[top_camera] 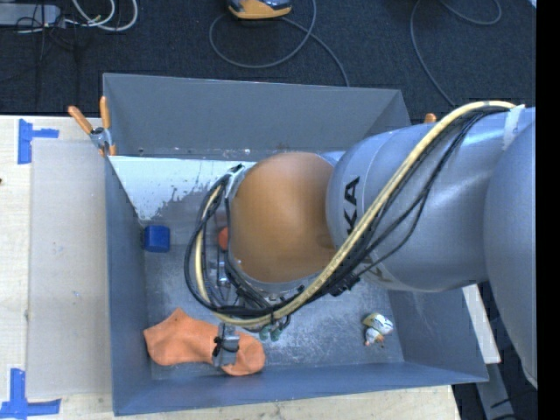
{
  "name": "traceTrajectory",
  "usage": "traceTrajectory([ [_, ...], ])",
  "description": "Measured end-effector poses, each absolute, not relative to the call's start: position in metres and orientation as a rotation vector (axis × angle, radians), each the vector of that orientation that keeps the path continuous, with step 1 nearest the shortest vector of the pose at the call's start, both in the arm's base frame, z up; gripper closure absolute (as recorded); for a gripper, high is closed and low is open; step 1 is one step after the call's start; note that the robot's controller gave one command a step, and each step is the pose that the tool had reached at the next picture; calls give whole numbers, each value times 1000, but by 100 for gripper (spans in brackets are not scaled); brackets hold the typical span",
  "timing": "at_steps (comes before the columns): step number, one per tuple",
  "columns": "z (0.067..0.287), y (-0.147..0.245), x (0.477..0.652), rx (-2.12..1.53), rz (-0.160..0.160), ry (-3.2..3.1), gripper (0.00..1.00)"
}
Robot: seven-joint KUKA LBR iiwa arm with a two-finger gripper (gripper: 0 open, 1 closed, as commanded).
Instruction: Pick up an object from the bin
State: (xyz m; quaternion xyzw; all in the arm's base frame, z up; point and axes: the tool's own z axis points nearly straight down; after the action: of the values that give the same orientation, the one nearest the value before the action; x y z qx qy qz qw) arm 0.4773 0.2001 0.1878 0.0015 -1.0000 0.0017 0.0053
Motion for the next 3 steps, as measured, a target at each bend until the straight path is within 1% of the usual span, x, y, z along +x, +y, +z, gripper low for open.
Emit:
traceTrajectory([
  [1,192,199,479,-2,2,-3139,0],
  [2,152,169,473,106,2,-3133,0],
  [3,132,168,486,-69,6,-3133,0],
])
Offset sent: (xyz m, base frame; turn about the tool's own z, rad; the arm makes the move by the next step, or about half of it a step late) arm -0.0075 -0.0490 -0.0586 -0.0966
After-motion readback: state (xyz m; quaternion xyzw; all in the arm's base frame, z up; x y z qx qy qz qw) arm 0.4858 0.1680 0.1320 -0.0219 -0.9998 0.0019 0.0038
